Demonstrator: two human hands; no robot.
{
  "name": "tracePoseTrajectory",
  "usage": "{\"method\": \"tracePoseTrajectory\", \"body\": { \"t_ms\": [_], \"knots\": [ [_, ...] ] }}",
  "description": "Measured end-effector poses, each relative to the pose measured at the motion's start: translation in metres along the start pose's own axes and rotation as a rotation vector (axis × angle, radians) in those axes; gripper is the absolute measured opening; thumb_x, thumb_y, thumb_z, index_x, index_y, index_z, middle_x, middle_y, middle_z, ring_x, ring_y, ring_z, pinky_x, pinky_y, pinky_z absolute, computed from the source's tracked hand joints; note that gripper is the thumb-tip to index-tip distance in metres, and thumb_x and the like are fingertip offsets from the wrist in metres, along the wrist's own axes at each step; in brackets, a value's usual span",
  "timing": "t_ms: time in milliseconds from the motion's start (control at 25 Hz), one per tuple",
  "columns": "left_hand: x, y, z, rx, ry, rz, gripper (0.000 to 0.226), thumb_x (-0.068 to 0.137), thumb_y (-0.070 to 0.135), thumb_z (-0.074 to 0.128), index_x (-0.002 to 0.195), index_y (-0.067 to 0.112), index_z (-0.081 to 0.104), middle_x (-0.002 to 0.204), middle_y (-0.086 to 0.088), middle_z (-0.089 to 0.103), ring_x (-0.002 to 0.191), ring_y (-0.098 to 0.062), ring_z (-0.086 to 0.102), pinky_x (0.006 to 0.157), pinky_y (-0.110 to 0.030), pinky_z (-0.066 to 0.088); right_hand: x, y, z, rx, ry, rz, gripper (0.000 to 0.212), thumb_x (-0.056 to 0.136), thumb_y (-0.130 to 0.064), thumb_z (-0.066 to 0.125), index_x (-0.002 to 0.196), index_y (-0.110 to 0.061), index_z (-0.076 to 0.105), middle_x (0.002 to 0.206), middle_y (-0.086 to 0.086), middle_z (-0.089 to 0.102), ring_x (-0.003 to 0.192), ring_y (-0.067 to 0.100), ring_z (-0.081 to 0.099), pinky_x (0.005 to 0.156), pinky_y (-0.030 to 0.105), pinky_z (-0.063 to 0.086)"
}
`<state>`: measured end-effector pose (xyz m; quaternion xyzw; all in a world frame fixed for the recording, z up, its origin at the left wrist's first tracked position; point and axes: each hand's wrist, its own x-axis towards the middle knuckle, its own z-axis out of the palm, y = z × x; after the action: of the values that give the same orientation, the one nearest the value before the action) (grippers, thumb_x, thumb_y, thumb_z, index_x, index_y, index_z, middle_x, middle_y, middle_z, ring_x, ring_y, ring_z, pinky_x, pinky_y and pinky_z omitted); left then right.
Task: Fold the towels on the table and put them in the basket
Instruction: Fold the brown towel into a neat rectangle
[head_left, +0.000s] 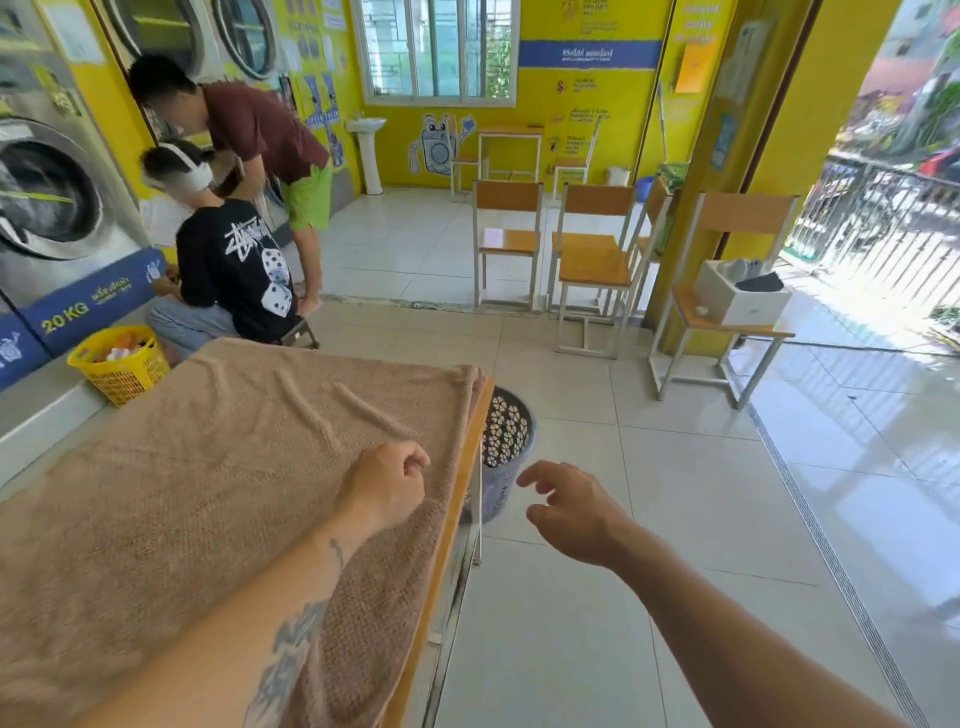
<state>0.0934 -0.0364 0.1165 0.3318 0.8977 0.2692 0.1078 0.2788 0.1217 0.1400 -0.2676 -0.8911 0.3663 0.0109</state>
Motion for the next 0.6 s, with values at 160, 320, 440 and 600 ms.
{"method": "tracePoseTrajectory", "body": {
  "t_ms": [160, 320, 440, 600],
  "knots": [
    [0.054, 0.038, 0.020, -0.040, 0.037, -0.012, 0.023, 0.098, 0.014, 0.045, 0.105, 0.022, 0.066, 0.099, 0.007, 0.067, 0.087, -0.012, 0.063, 0.064, -0.016, 0.046, 0.041, 0.020, -0.040, -0.049, -0.038, -0.051, 0.041, 0.087, -0.010, 0.056, 0.126, -0.024, 0.059, 0.124, 0.002, 0.057, 0.103, 0.013, 0.052, 0.084, 0.024, 0.042],
    [0.138, 0.050, 0.053, -0.054, 0.058, -0.057, 0.023, 0.096, 0.015, 0.045, 0.092, 0.025, 0.066, 0.086, 0.006, 0.067, 0.079, -0.015, 0.067, 0.062, -0.024, 0.052, 0.123, 0.039, -0.075, -0.128, -0.093, -0.076, 0.038, 0.090, -0.014, 0.056, 0.127, -0.023, 0.058, 0.127, 0.003, 0.058, 0.108, 0.016, 0.055, 0.073, 0.019, 0.041],
    [0.207, 0.038, 0.077, 0.000, 0.058, -0.082, 0.024, 0.095, 0.016, 0.047, 0.078, 0.029, 0.056, 0.087, 0.005, 0.059, 0.071, -0.010, 0.059, 0.058, -0.021, 0.046, 0.200, 0.044, -0.088, -0.193, -0.138, -0.110, 0.039, 0.091, -0.012, 0.053, 0.130, -0.021, 0.057, 0.129, 0.007, 0.059, 0.113, 0.021, 0.056, 0.071, 0.016, 0.043],
    [0.276, 0.019, 0.101, 0.029, 0.034, -0.198, 0.013, 0.094, 0.028, 0.054, 0.106, 0.025, 0.060, 0.115, 0.004, 0.052, 0.091, -0.013, 0.057, 0.082, -0.034, 0.055, 0.295, 0.041, -0.092, -0.272, -0.223, -0.127, 0.041, 0.090, -0.012, 0.053, 0.129, -0.021, 0.057, 0.131, 0.008, 0.059, 0.115, 0.025, 0.056, 0.085, 0.030, 0.051]
  ]
}}
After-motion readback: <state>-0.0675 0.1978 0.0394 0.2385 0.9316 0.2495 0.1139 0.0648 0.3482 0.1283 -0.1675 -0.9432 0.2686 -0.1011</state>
